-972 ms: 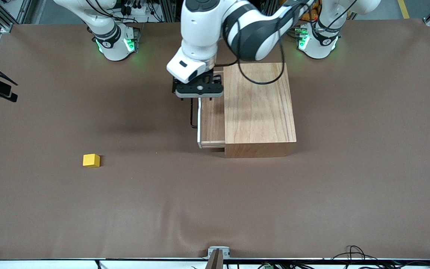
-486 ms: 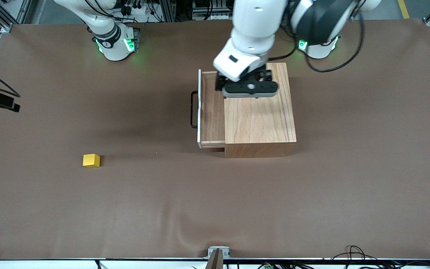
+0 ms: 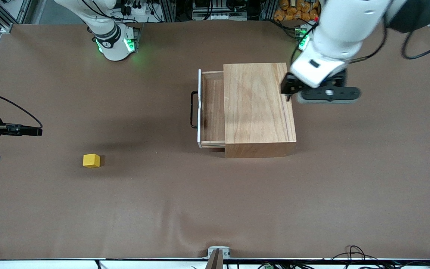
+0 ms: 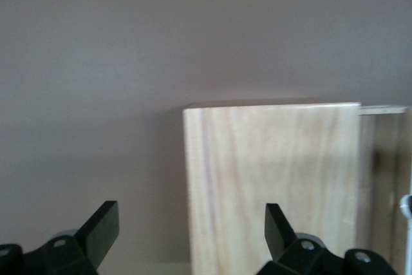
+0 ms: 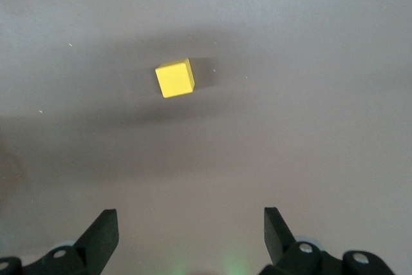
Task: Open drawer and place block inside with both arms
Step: 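Reach the right gripper to the yellow cube while the left gripper retracts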
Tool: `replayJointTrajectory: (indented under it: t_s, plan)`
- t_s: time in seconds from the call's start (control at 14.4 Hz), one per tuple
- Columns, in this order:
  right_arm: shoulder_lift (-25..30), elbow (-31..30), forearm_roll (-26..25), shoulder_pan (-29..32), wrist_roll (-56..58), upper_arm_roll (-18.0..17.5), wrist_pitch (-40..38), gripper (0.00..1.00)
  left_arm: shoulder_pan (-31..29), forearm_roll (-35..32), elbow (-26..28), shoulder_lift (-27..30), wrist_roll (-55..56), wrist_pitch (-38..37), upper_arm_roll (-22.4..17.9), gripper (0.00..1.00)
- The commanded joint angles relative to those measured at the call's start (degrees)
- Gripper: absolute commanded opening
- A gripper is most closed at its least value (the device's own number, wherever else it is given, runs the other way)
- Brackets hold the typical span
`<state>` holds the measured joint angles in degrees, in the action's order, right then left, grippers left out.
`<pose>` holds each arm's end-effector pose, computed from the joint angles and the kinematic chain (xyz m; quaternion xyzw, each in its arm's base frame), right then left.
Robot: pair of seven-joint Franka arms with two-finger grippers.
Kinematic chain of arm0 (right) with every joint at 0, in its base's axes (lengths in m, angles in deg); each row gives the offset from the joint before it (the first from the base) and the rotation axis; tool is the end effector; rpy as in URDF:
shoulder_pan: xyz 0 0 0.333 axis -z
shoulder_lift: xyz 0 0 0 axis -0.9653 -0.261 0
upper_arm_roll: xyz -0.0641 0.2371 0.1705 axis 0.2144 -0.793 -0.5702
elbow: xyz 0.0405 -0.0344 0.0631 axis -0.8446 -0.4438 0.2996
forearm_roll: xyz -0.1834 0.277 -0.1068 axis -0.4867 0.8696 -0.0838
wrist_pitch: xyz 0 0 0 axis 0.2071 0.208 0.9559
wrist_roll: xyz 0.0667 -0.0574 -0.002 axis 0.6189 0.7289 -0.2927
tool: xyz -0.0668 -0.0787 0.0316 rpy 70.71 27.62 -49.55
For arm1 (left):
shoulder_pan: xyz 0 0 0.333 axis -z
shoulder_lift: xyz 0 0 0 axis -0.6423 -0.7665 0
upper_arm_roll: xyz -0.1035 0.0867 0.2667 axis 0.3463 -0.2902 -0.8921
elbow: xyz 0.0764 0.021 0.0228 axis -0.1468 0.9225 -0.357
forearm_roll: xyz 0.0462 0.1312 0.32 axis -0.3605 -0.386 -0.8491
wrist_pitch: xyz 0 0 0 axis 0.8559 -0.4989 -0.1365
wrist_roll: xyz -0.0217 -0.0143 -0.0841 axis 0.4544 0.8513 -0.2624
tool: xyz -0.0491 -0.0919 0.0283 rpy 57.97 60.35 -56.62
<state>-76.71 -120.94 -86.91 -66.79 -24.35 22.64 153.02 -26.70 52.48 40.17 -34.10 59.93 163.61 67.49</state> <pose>0.5812 -0.0893 0.4707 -0.9879 0.0524 0.1430 0.0292 0.4874 -0.2428 0.6003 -0.9994 0.0201 -0.0143 0.0234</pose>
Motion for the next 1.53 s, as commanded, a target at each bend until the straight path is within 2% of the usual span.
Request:
replayJointTrajectory:
  t_s: [0.0, 0.14, 0.35, 0.42, 0.49, 0.62, 0.76, 0.9, 1.11, 1.25, 1.39, 1.46]
  plan:
    - [-3.04, 1.15, 0.29, 1.94, 0.45, -0.99, -0.62, 1.0, -5.69, 0.73, 3.65, 5.12, -7.46, -1.71, 1.24, 1.0]
    - [-6.1, 1.15, -0.41, 1.33, 0.37, -0.99, -0.36, 1.0, -8.51, 0.73, 5.84, 8.36, -10.03, -2.24, 1.24, 1.0]
    - [-9.89, 1.77, 0.02, 3.17, 2.89, -0.99, 1.83, 1.0, -10.63, 0.9, 13.99, 16.61, -14.59, -2.59, 0.28, 1.0]
    - [-10.51, 1.07, 0.11, 3.26, 7.18, -0.99, 4.62, 1.0, -10.54, 0.9, 17.07, 19.25, -14.69, -2.5, 0.01, 1.0]
    - [-10.95, -1.38, 0.37, 3.52, 11.83, -0.99, 8.74, 1.0, -10.54, 0.9, 17.54, 19.8, -14.69, -2.59, -0.77, 1.0]
    - [-10.87, -8.04, 0.64, 3.35, 14.6, -1.07, 18.57, 1.0, -10.54, 0.99, 17.46, 20.07, -15.13, -2.5, -3.41, 1.0]
    - [-9.73, -15.34, 0.73, 1.87, 14.52, -1.25, 27.37, 1.0, -10.37, 2.73, 17.2, 20.16, -16.62, -1.98, -9.27, 1.0]
    - [-7.8, -21.24, 0.73, -0.15, 13.9, -1.25, 34.06, 1.0, -10.19, 4.94, 15.62, 19.46, -23.62, -1.19, -14.82, 1.0]
    - [-6.91, -26.35, 0.73, -0.96, 13.64, -1.25, 41.36, 1.0, -9.93, 2.23, 14.82, 17.79, -25.24, 0.83, -15.28, 1.0]
    - [-6.65, -30.21, 0.82, -1.04, 13.03, -1.34, 47.17, 1.0, -9.93, 2.83, 14.82, 17.08, -25.33, 3.73, -16.24, 1.0]
    - [-6.65, -30.32, 1.43, -1.04, 11.97, -1.43, 47.98, 1.0, -9.93, 3.01, 14.56, 16.21, -25.15, 4.61, -16.25, 1.0]
    - [-7.0, -30.32, 3.35, -1.22, 11.79, -1.43, 49.29, 1.0, -9.93, 2.84, 14.03, 15.33, -25.33, 6.01, -16.25, 1.0]
